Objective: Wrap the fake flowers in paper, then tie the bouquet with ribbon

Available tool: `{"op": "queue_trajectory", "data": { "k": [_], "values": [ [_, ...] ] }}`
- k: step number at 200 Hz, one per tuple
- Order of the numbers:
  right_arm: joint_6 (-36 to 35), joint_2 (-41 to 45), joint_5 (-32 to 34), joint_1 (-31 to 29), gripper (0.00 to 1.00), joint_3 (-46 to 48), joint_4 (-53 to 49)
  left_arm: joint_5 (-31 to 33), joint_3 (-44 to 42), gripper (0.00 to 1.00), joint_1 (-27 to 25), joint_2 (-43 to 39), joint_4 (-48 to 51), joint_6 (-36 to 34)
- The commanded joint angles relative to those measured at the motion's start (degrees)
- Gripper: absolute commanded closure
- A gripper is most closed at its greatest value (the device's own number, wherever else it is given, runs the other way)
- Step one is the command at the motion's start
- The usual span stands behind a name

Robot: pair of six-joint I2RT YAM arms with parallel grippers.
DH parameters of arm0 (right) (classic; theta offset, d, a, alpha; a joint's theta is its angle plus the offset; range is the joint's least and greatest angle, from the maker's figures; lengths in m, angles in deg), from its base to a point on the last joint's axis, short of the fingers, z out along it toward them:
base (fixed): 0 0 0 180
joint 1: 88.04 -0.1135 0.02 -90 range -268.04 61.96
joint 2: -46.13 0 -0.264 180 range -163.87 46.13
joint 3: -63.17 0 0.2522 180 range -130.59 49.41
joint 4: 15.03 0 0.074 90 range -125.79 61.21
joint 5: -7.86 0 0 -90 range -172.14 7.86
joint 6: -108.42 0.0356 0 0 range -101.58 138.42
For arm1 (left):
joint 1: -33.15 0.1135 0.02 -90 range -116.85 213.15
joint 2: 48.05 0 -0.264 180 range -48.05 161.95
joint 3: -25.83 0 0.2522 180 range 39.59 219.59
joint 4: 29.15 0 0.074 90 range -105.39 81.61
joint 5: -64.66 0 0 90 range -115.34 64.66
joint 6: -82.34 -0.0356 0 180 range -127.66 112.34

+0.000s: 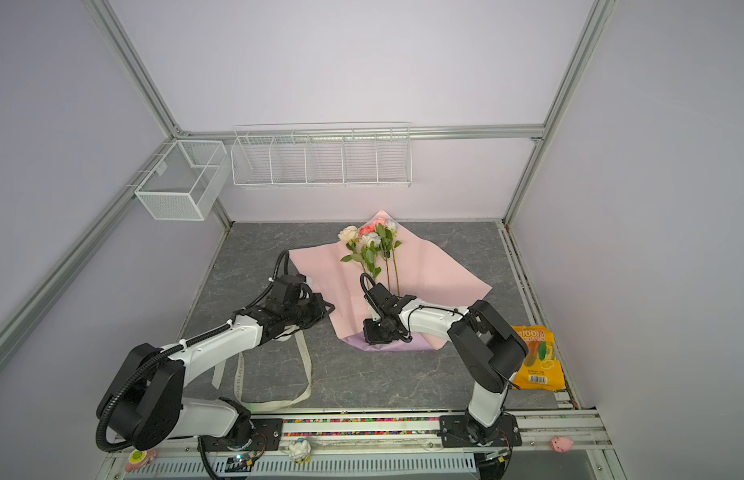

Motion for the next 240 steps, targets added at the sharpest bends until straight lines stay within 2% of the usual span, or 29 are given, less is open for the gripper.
{"op": "queue_trajectory", "data": {
  "k": [1,30,75,82,92,97,153,195,220,240],
  "values": [
    [-0.9,-2.2,2.8,-0.2,0.75,-0.1,-2.4,0.2,2.8,0.95,-0.1,-0.6,1.4,-0.3],
    [-2.2,-2.1,5.0,-0.9,0.76,-1.0,-4.5,-0.8,4.0,0.99,-0.1,0.6,1.9,-0.4],
    [-2.3,3.8,2.8,-1.1,0.77,-0.9,-4.3,2.7,4.5,1.0,-0.1,1.1,6.5,-0.8],
    [-2.7,4.8,2.0,-1.1,0.8,-0.2,-3.9,2.7,4.4,1.0,-0.1,1.0,6.6,-0.8],
    [-3.1,5.7,1.9,-1.2,0.92,0.7,-4.0,2.7,4.4,1.0,-0.1,1.1,6.6,-0.7],
    [-3.1,6.1,2.2,-1.2,0.94,1.1,-4.2,2.7,4.5,1.0,-0.1,1.1,6.6,-0.7],
    [-5.1,5.8,-2.7,-2.8,0.92,1.9,-2.3,2.4,5.0,1.0,-0.1,1.6,6.6,-0.6],
    [-1.3,0.2,3.0,-3.2,0.9,-0.2,-2.1,1.7,5.4,1.0,-0.1,1.7,6.5,-0.6],
    [-1.2,-3.0,2.6,-3.2,0.9,-2.1,-3.3,1.0,5.4,1.0,-0.1,1.4,6.4,-0.8],
    [-0.9,-2.3,2.6,-3.2,0.89,-1.2,-3.5,0.0,6.2,1.0,-0.1,1.1,6.5,-1.3]
  ]
}}
